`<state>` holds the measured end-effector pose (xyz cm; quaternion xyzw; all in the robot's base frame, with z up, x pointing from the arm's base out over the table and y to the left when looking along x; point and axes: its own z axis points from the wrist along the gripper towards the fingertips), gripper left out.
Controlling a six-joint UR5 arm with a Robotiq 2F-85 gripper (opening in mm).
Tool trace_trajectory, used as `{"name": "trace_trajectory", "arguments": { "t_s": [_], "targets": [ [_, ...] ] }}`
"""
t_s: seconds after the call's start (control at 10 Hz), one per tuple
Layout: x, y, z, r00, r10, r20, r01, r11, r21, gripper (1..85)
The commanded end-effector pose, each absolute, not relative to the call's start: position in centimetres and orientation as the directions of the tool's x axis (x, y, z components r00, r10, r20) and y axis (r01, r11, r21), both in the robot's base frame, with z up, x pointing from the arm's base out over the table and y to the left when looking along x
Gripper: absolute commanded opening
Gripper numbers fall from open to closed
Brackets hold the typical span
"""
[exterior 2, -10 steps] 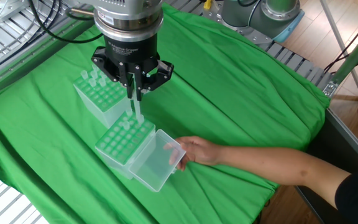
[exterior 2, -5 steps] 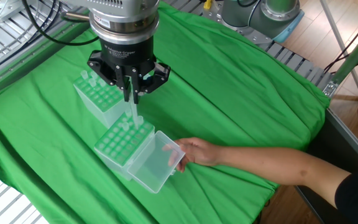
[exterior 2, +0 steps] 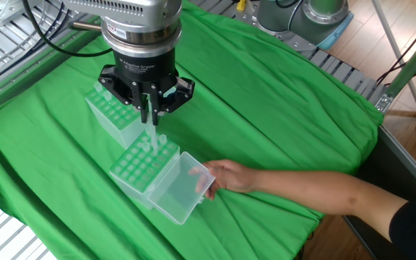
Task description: Insert a large pipette tip into the holder for large pipette tips
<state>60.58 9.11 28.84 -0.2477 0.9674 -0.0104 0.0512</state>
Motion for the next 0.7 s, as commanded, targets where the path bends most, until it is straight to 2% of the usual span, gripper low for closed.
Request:
{"name": "trace_trajectory", "arguments": {
  "t_s": [0.0,0.6],
  "targets": [
    [60.73,9.23,28.63,-0.866,-0.488,-0.112,-0.487,0.873,-0.035,1.0],
    [60.48,9.46,27.74,-0.867,-0.481,-0.127,-0.481,0.876,-0.032,1.0]
  ]
}}
